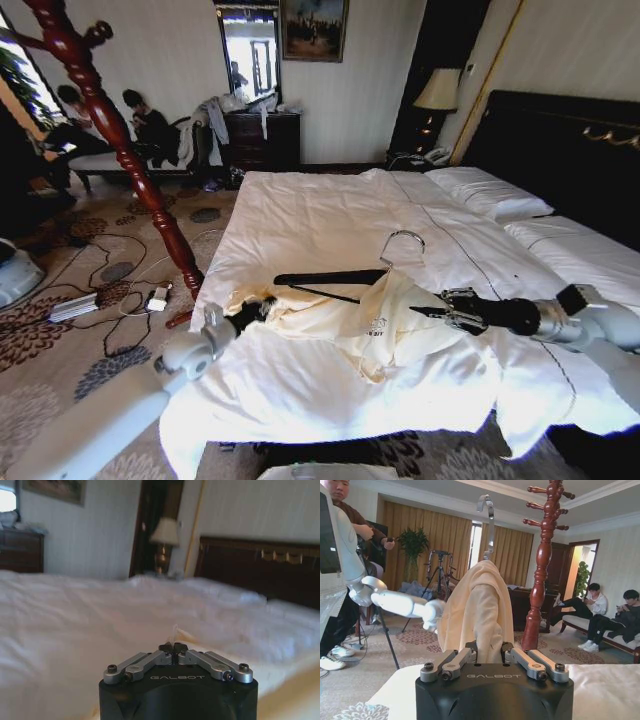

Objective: Pick up the clothes from the bed and hang them on the clothes hanger.

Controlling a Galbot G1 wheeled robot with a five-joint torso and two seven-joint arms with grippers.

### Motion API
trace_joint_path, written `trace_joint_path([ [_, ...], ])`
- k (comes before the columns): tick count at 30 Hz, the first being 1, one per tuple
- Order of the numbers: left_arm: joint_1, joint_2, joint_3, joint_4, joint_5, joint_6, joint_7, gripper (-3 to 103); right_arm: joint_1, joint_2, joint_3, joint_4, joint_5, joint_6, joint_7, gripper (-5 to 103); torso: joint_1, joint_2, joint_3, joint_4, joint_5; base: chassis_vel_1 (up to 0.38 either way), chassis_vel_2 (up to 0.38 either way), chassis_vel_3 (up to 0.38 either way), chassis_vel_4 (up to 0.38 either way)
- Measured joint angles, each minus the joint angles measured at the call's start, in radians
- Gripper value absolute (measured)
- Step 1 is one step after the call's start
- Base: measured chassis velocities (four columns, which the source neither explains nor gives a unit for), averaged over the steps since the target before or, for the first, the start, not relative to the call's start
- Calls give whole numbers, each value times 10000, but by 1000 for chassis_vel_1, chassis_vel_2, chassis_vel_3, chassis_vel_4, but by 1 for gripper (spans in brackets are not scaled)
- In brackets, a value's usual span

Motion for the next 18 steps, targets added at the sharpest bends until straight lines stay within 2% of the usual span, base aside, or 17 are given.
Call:
trace_joint_path([
  [1, -382, -19, 3, -42, -344, 1, -147, 0, -7, 0, 0, 58, 18, 5, 92, 19, 0, 0, 0, 0, 0, 0, 0, 0, 0],
  [3, -501, -25, 6, -54, -448, 1, -184, 0, -11, 1, 0, 76, 29, 6, 121, 19, 0, 0, -1, 0, 0, 0, 0, 0, 0],
  [6, -2023, -58, 296, -203, -1667, 58, -655, 0, -94, 0, -18, 341, 129, 23, 587, 19, 0, 0, 0, -2, 1, 0, 0, 0, 0],
  [9, -2657, -59, 439, -286, -2256, 110, -882, 0, -132, 5, -38, 423, -10, 43, 875, 19, 0, -1, 0, -1, 0, 0, 0, 0, 0],
  [10, -3217, -59, 493, -393, -2770, 150, -1071, 0, -154, 45, -77, 485, -271, 95, 1223, 19, 0, 0, 0, -1, 1, 0, 0, 0, 0],
  [12, -3366, -60, 480, -432, -2909, 161, -1139, 0, -162, 68, -97, 500, -402, 117, 1390, 19, 0, -1, 0, -1, 2, 0, 0, 0, 0],
  [14, -3725, -52, 271, -647, -3392, 257, -1313, 0, -235, 135, -181, 539, -788, 191, 2033, 19, 0, 0, 0, -1, 1, 0, 0, 0, 0],
  [18, -3825, 50, -36, -904, -3798, 322, -1414, 0, -283, 203, -264, 551, -1055, 204, 2578, 19, 0, 0, -1, 0, 0, 0, 0, 0, 0],
])
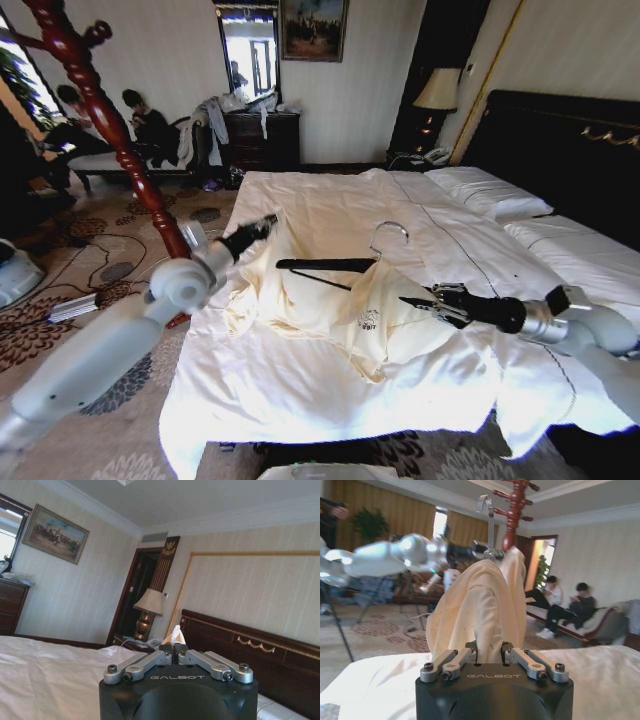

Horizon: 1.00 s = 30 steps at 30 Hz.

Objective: Pick up the clothes from the bed and hang them on the clothes hanger.

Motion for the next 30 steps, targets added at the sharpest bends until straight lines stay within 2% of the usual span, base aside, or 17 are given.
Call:
trace_joint_path([
  [8, 227, 267, -523, -805, -567, 23, -159, 0, -5, 8, -187, -123, -574, -20, 1250, 19, 0, 0, 0, 2, 0, 0, 0, 0, 0],
  [12, 232, 311, -601, -1059, -738, 45, -216, 0, -59, -17, -192, -123, -662, -36, 1610, 19, -1, 0, 0, -1, 1, 0, 0, 0, 0],
  [15, 265, 311, -590, -943, -590, 57, -206, 0, -62, -51, -193, -73, -562, -28, 1586, 19, -1, 1, 0, -1, 2, 0, 0, 0, 0],
  [19, 293, 179, -449, -562, -249, 59, -206, 0, -61, -141, -185, 79, -23, 88, 997, 19, 0, 0, 0, 1, -1, 0, 0, 0, 0],
  [22, 238, 22, -205, -320, -63, 60, -199, 0, -65, -193, -190, 194, 411, 192, 60, 19, -1, 0, 0, 0, -1, 0, 0, 0, 0],
  [26, 124, -72, -121, -172, -46, 60, -186, 0, -100, -147, -255, 203, 428, 226, -527, 19, 0, 0, 0, 0, 0, 0, 0, 0, 0],
  [30, 58, -107, -110, -119, -84, 60, -185, 0, -97, -55, -397, 169, 329, 249, -672, 19, 0, 0, 0, -1, 1, 0, 0, 0, 0],
])
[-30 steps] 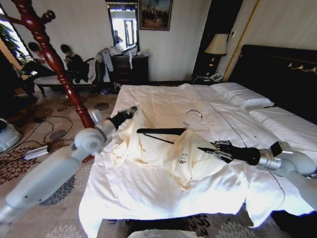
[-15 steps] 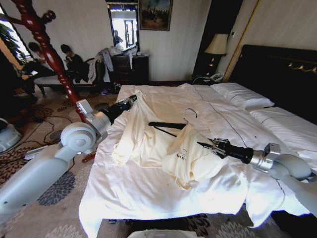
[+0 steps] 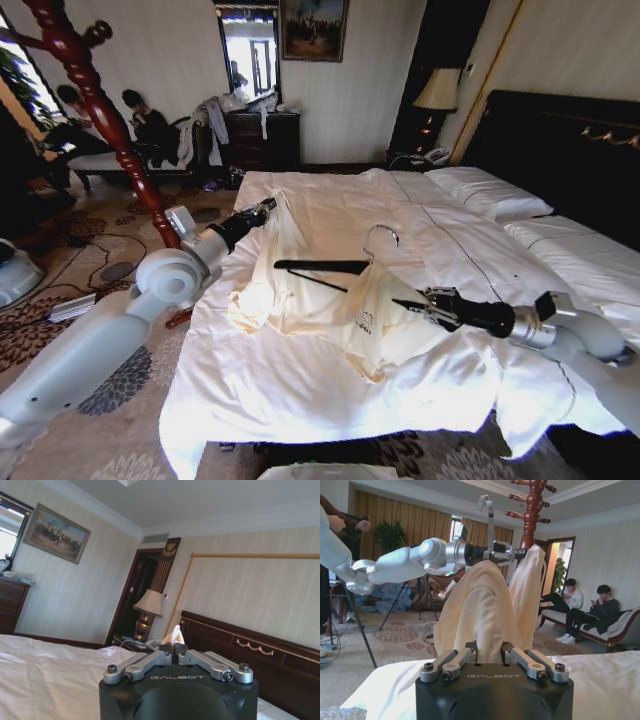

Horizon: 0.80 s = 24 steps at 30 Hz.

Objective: Pick up the clothes from the bed and hang them on the clothes hanger.

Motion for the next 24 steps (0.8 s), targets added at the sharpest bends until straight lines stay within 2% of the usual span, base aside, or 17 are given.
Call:
trace_joint_path([
  [6, 23, 5, 2, -139, -77, 1, 6, 0, 222, 169, -483, -33, -311, 5, 200, 19, 0, 0, 0, 1, 0, 0, 0, 0, 0],
  [10, 102, 3, -42, -348, -132, 1, 5, 0, 419, 222, -780, -134, -547, 5, 714, 19, 0, 0, 0, 2, 0, 0, 0, 0, 0],
  [16, 129, -18, -70, -492, -179, 1, 3, 0, 442, 173, -824, -217, -799, -32, 1522, 19, 0, 0, 0, 1, 0, 0, 0, 0, 0],
  [24, 114, -23, -122, -488, -199, 0, 34, 0, 231, 80, -580, -271, -1006, -67, 1934, 19, 0, 0, 0, 1, 0, 0, 0, 0, 0],
])
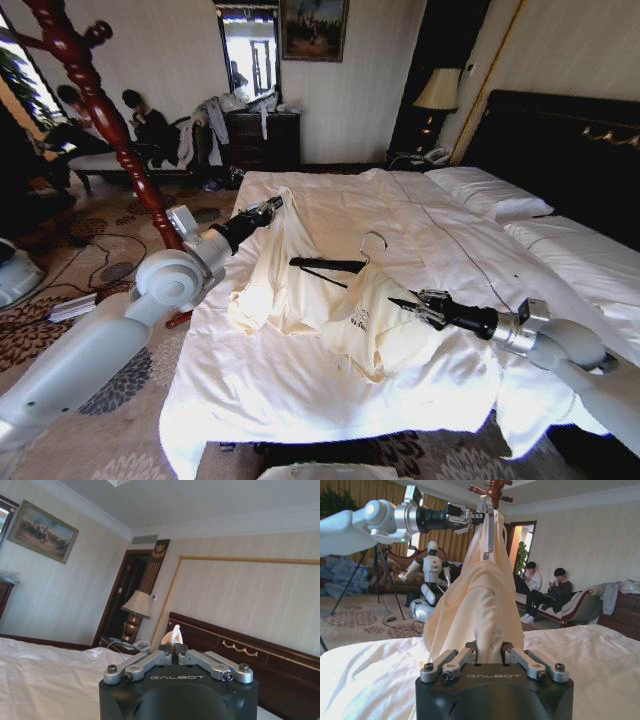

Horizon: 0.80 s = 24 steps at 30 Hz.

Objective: Pick up the clothes from the bed and hang them on the clothes hanger.

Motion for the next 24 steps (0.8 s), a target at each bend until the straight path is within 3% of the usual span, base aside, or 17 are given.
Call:
trace_joint_path([
  [8, 48, 61, -7, -222, -180, 15, 24, 0, -24, -112, 161, -31, -156, -113, 752, 19, 0, 0, 0, 0, -1, 0, 0, 0, 0],
  [15, 125, 78, 183, -736, -599, -18, 264, 0, 338, 17, -496, 55, -43, -105, 1520, 19, 0, 0, 0, -1, -1, 0, 0, 0, 0],
  [24, -274, -381, 1334, -440, -166, -87, 467, 0, 1276, 325, -1897, 97, 843, 255, 426, 19, -1, 0, 0, -1, -1, 0, 0, 0, 0],
])
